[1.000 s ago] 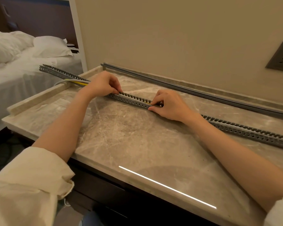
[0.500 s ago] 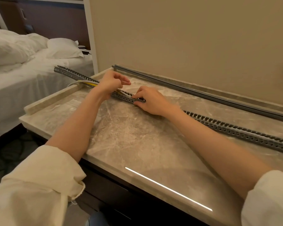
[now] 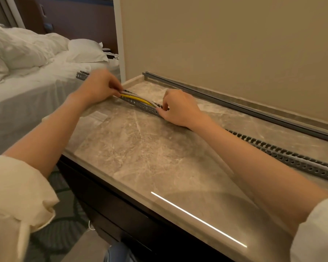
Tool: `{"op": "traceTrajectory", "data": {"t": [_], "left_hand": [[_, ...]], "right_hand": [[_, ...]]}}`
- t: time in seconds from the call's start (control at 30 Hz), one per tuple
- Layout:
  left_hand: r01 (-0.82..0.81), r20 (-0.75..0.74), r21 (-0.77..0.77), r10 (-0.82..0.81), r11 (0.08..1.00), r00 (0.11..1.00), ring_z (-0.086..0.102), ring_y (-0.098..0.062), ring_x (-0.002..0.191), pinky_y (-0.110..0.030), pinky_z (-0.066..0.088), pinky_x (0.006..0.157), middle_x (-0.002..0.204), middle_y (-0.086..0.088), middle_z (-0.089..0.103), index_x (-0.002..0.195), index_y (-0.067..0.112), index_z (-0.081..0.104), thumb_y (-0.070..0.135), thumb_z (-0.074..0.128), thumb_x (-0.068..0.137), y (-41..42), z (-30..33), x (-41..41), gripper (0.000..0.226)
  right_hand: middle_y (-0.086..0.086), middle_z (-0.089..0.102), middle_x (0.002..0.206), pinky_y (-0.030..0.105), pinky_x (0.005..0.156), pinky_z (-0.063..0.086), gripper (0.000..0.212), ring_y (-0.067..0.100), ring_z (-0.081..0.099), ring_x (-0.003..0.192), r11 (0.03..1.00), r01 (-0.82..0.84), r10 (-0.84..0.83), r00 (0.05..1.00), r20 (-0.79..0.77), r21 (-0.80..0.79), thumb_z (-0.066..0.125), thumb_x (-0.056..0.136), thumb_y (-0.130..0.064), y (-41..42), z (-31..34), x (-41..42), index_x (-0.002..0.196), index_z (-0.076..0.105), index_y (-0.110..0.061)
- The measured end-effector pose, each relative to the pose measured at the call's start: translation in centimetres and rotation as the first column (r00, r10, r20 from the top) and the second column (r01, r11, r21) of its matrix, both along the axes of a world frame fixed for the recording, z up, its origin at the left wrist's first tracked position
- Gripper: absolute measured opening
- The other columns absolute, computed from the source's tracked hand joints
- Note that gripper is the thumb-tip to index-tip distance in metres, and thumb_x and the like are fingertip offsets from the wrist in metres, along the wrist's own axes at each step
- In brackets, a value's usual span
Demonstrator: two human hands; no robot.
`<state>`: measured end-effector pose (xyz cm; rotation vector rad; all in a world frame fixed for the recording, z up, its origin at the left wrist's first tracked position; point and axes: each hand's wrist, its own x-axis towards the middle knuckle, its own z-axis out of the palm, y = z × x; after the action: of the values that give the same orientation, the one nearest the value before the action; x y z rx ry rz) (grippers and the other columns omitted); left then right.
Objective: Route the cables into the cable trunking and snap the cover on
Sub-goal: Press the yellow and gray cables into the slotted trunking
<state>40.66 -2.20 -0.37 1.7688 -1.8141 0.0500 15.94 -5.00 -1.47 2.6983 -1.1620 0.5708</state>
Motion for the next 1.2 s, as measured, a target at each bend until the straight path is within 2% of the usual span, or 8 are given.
{"op": "traceTrajectory", "data": {"t": [0.13,0.27,0.37,0.57,0.7,0.83,0.97,1.2], "left_hand": [[-0.001,-0.048,-0.066,-0.002,0.998,0.999,0.062,-0.022,0.076,-0.030,0.048,0.080,0.090,-0.014,0.074,0.094,0.005,0.075,0.003,0.072,0.076,-0.5,-1.1,0.0,0.018],[0.035,-0.072,-0.074,-0.040,0.997,0.997,0.066,-0.027,0.082,-0.040,0.052,0.085,0.090,-0.014,0.074,0.095,0.007,0.075,0.006,0.073,0.076,-0.6,-1.4,0.6,0.018],[0.057,-0.146,-0.071,-0.067,0.996,0.987,0.067,-0.024,0.084,-0.038,0.052,0.088,0.091,-0.012,0.074,0.095,0.007,0.075,0.005,0.073,0.076,-0.5,-1.6,1.0,0.019],[0.076,-0.118,-0.059,-0.083,0.995,0.990,0.066,-0.010,0.077,-0.020,0.050,0.079,0.085,-0.003,0.074,0.094,0.011,0.075,0.011,0.079,0.069,-0.9,-1.3,2.2,0.026],[-0.054,-0.092,-0.120,0.043,0.991,0.995,0.056,-0.008,0.062,-0.016,0.041,0.060,0.070,0.000,0.067,0.074,0.016,0.072,0.026,0.079,0.069,-1.0,-1.0,5.0,0.013],[-0.183,0.041,0.089,0.180,0.979,0.983,0.061,-0.033,0.072,-0.038,0.046,0.068,0.074,-0.019,0.069,0.071,0.001,0.069,0.023,0.058,0.089,-1.5,-1.5,7.6,0.031],[-0.126,0.021,0.304,0.126,0.944,0.992,0.060,-0.028,0.096,-0.031,0.043,0.082,0.106,-0.013,0.070,0.104,0.004,0.071,-0.006,0.048,0.086,-1.7,-2.0,8.1,0.032],[0.034,-0.150,0.543,0.057,0.839,0.987,0.056,-0.027,0.115,-0.046,0.043,0.103,0.121,-0.010,0.062,0.122,0.010,0.059,-0.010,0.045,0.086,-1.4,-2.0,9.6,0.044]], "right_hand": [[0.010,0.064,0.092,0.035,0.064,0.045,0.025,0.029,0.059,0.085,0.998,-0.008,0.005,0.999,-0.044,-0.067,0.056,0.087,-0.030,-0.2,0.8,2.6,0.078,0.061,-0.008],[0.007,0.065,0.109,0.033,0.080,0.047,0.031,0.021,0.059,0.097,0.976,-0.160,0.145,0.984,0.105,0.146,0.062,0.087,-0.031,-1.4,0.9,4.9,0.111,0.062,-0.012],[0.008,0.068,0.107,0.036,0.083,0.050,0.029,0.021,0.061,0.095,0.955,-0.184,0.144,0.973,0.179,0.231,0.065,0.085,-0.026,-2.4,0.2,6.3,0.111,0.067,-0.014],[0.003,0.075,0.093,0.019,0.062,0.039,0.023,0.002,0.054,0.065,0.928,-0.202,0.040,0.889,0.457,0.312,0.070,0.081,-0.021,-3.5,-1.9,7.0,0.103,0.073,-0.015],[0.001,0.070,0.081,0.023,0.060,0.036,0.022,0.001,0.047,0.059,0.928,-0.182,0.002,0.874,0.487,0.324,0.069,0.082,-0.022,-3.8,-2.5,7.4,0.103,0.073,-0.015],[0.002,0.071,0.083,0.017,0.055,0.035,0.022,0.000,0.048,0.060,0.924,-0.204,0.012,0.862,0.507,0.325,0.069,0.082,-0.022,-4.0,-2.5,7.3,0.102,0.073,-0.014],[0.007,0.074,0.092,0.011,0.054,0.033,0.022,-0.003,0.048,0.060,0.919,-0.214,0.015,0.858,0.514,0.332,0.069,0.082,-0.021,-3.9,-2.6,7.3,0.102,0.073,-0.013],[0.004,0.073,0.086,0.009,0.051,0.035,0.021,0.000,0.050,0.057,0.910,-0.231,0.022,0.856,0.517,0.343,0.070,0.082,-0.020,-3.8,-2.3,7.2,0.102,0.073,-0.013]]}}
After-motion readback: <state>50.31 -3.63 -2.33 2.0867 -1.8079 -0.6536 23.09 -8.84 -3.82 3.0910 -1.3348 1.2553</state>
